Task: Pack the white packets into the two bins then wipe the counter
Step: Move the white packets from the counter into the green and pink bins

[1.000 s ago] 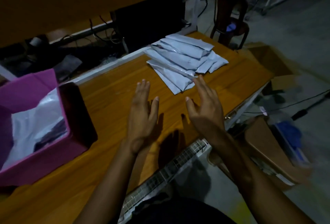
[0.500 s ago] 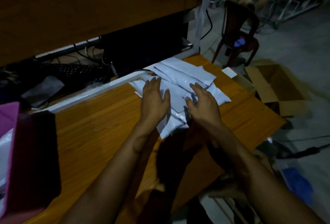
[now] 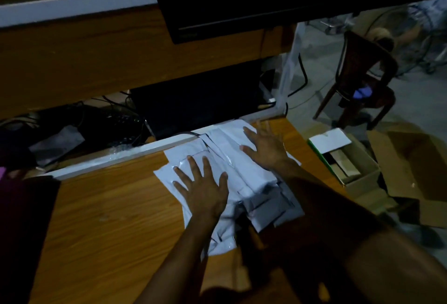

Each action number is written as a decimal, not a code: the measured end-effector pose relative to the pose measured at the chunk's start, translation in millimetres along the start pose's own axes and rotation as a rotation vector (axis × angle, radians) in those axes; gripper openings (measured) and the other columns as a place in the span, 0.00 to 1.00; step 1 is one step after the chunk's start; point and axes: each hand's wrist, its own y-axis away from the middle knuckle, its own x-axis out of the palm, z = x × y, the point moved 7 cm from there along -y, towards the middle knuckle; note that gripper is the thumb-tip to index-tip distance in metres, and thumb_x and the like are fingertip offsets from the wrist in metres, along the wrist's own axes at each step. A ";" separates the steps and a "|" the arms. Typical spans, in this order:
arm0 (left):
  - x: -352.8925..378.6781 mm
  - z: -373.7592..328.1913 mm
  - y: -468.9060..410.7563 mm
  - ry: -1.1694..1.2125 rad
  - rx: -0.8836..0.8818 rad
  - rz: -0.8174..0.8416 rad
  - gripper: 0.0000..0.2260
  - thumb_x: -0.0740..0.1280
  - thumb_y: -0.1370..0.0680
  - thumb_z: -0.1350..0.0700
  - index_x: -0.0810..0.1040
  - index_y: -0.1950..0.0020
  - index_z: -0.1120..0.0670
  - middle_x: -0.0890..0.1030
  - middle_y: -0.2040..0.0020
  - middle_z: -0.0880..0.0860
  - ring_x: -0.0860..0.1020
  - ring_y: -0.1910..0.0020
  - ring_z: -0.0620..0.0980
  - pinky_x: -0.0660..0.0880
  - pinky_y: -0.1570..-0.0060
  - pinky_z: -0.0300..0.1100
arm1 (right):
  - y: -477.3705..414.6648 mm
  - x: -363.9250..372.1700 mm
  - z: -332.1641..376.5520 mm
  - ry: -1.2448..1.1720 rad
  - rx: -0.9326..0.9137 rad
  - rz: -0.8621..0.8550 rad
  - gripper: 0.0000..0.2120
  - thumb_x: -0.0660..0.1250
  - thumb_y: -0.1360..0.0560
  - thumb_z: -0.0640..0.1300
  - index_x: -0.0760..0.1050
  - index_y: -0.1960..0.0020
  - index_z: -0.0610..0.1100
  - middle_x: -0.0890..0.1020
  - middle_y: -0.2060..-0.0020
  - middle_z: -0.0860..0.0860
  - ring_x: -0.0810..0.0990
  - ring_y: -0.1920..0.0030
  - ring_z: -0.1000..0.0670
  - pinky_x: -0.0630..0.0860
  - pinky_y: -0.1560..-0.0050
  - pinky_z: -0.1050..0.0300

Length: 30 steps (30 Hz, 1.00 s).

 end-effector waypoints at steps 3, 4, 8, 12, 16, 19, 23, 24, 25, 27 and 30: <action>-5.0 4.4 -4.1 0.016 -0.031 -0.021 0.32 0.47 0.23 0.33 0.50 0.21 0.44 0.42 0.20 0.54 0.39 0.24 0.69 0.43 0.28 0.67 | -6.7 19.7 -4.0 -0.066 0.055 0.098 0.29 0.51 0.23 0.68 0.52 0.24 0.63 0.50 0.21 0.47 0.51 0.23 0.39 0.54 0.27 0.36; -6.4 5.4 -5.8 0.009 -0.025 -0.014 0.30 0.50 0.21 0.36 0.53 0.21 0.45 0.44 0.20 0.55 0.42 0.24 0.71 0.46 0.28 0.67 | -6.7 21.9 -4.1 -0.049 0.061 0.089 0.28 0.50 0.22 0.67 0.52 0.24 0.63 0.52 0.21 0.47 0.53 0.24 0.39 0.57 0.28 0.36; -7.1 12.5 -17.1 -0.026 0.063 0.024 0.22 0.56 0.19 0.51 0.64 0.25 0.52 0.54 0.21 0.59 0.55 0.26 0.73 0.57 0.29 0.64 | -8.0 17.8 -2.2 0.029 0.080 0.064 0.26 0.51 0.21 0.64 0.54 0.24 0.63 0.56 0.22 0.47 0.60 0.28 0.37 0.62 0.33 0.37; -14.4 16.9 -25.0 0.069 0.199 -0.018 0.19 0.54 0.20 0.58 0.70 0.30 0.60 0.63 0.25 0.65 0.61 0.26 0.68 0.57 0.27 0.61 | -4.2 3.3 7.6 0.106 0.140 0.055 0.26 0.52 0.21 0.63 0.54 0.24 0.62 0.56 0.22 0.47 0.59 0.28 0.36 0.61 0.33 0.36; -56.3 13.4 -17.9 0.219 0.359 -0.135 0.18 0.57 0.20 0.63 0.71 0.30 0.63 0.65 0.26 0.64 0.60 0.24 0.62 0.56 0.25 0.57 | 14.6 -22.6 23.3 0.133 0.193 -0.081 0.25 0.52 0.20 0.61 0.58 0.24 0.58 0.56 0.23 0.46 0.59 0.28 0.36 0.60 0.33 0.36; -87.3 18.8 -12.4 0.241 0.448 -0.169 0.19 0.55 0.19 0.60 0.69 0.28 0.61 0.63 0.24 0.62 0.57 0.23 0.62 0.58 0.26 0.59 | 40.5 -47.9 42.5 0.074 0.200 -0.246 0.30 0.50 0.25 0.64 0.63 0.26 0.56 0.64 0.26 0.43 0.65 0.34 0.36 0.65 0.39 0.39; -126.0 41.2 13.5 0.315 0.515 -0.210 0.20 0.57 0.17 0.58 0.66 0.25 0.55 0.58 0.21 0.54 0.50 0.21 0.57 0.55 0.26 0.52 | 93.9 -55.7 85.7 -0.074 0.217 -0.328 0.33 0.53 0.27 0.65 0.62 0.24 0.53 0.63 0.25 0.42 0.64 0.32 0.35 0.66 0.39 0.37; -134.3 49.4 24.5 0.331 0.533 -0.218 0.20 0.57 0.17 0.57 0.65 0.24 0.55 0.57 0.21 0.52 0.50 0.21 0.56 0.54 0.26 0.50 | 113.1 -53.1 99.8 -0.122 0.223 -0.363 0.33 0.55 0.26 0.65 0.62 0.24 0.52 0.63 0.25 0.43 0.64 0.31 0.35 0.66 0.38 0.36; -140.5 59.1 35.3 0.349 0.544 -0.223 0.20 0.57 0.17 0.57 0.65 0.24 0.54 0.57 0.21 0.51 0.49 0.21 0.54 0.54 0.26 0.48 | 133.5 -49.7 114.3 -0.173 0.232 -0.404 0.33 0.57 0.26 0.64 0.62 0.24 0.52 0.62 0.25 0.44 0.63 0.30 0.36 0.66 0.38 0.35; -149.9 85.9 61.4 0.405 0.535 -0.209 0.21 0.57 0.17 0.57 0.63 0.23 0.53 0.57 0.21 0.50 0.50 0.21 0.52 0.55 0.26 0.46 | 179.7 -35.8 146.6 -0.248 0.276 -0.476 0.34 0.57 0.27 0.65 0.62 0.25 0.52 0.62 0.24 0.46 0.64 0.29 0.39 0.66 0.36 0.38; -157.3 132.9 110.3 0.473 0.504 -0.184 0.22 0.57 0.17 0.56 0.61 0.22 0.51 0.57 0.21 0.48 0.49 0.21 0.48 0.52 0.25 0.42 | 247.1 1.5 195.5 -0.382 0.307 -0.534 0.35 0.58 0.29 0.67 0.65 0.26 0.52 0.65 0.25 0.47 0.65 0.29 0.43 0.64 0.32 0.43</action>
